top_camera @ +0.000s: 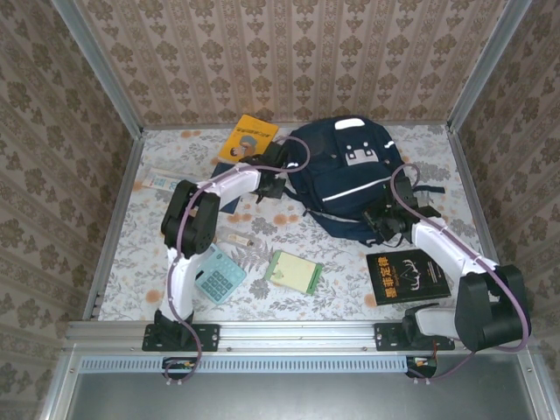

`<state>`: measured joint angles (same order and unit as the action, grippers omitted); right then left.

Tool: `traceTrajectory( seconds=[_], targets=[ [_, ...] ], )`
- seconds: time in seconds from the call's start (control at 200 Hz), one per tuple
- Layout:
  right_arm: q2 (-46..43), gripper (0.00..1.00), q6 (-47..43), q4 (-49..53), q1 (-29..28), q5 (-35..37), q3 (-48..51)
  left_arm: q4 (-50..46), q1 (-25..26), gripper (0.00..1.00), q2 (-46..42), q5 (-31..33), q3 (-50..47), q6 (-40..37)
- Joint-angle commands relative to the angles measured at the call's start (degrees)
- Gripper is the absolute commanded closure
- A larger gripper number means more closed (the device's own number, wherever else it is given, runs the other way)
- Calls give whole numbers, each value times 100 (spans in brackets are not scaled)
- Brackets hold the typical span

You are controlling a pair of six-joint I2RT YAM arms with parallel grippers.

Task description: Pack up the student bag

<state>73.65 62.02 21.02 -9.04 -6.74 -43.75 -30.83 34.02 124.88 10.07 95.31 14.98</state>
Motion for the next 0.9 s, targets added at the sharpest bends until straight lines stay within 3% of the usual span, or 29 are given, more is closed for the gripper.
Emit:
traceTrajectory(
  seconds=[0.0,0.125,0.28,0.365,0.65,0.895],
  targets=[
    [-187,100,-338,173,52,-241,-102,-16,-29,100,-14,-468,179,-88],
    [-65,100,-412,127,53,-349,-211,690,93,100,-546,-1542,-497,-283],
    [129,100,-359,-29,51,-518,-289,1573,201,69,-1144,-3045,-1528,-82],
    [206,100,-374,-47,56,-554,-340,1981,212,66,-1262,-3579,-1927,169],
    [299,100,-387,-32,43,-626,-424,2597,254,41,-1168,-3854,-2174,602],
    [245,100,-375,-2,36,-615,-367,2769,311,40,-1240,-3850,-2209,687]
  ],
)
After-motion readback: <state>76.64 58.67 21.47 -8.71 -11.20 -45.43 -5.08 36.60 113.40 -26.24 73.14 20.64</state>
